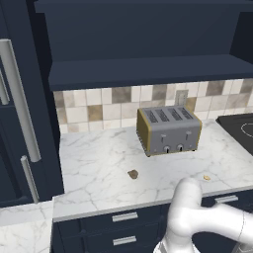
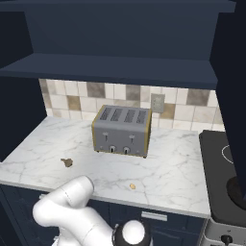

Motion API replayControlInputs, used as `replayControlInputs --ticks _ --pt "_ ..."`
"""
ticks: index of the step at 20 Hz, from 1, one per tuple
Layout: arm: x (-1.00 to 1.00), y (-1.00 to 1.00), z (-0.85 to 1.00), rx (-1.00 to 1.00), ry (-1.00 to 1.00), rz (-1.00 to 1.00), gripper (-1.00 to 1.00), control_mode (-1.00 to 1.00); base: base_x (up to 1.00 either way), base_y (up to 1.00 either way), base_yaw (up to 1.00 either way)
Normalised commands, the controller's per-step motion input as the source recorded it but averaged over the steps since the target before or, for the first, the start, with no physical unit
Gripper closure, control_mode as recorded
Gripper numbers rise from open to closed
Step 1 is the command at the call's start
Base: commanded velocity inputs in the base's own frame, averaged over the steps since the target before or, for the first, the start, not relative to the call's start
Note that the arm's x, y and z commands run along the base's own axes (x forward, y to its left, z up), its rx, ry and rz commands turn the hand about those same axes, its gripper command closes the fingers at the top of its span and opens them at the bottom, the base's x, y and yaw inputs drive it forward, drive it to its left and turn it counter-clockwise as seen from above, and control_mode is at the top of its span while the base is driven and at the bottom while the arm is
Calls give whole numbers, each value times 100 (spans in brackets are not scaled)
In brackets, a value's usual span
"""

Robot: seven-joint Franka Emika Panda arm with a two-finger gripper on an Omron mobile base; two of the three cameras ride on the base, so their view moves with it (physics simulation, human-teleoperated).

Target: Pick the pan from the cabinet and place it on the stove. Then turn on the stove burner for the pan.

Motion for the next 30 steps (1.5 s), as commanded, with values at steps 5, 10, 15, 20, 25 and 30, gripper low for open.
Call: replayControlInputs --ticks 5,10,15,20,25,30 --pt "-22 9 19 0 -18 0 -100 -100 0 0 0" --pt "-12 0 2 0 -11 -3 -100 -100 0 0 0" --pt "0 2 -16 0 -1 -5 -100 -100 0 0 0" --pt "0 26 -25 0 0 -4 -100 -100 0 0 0" --pt "0 41 -15 0 0 -3 -100 -100 0 0 0" --pt "0 27 3 0 0 -1 -100 -100 0 0 0"
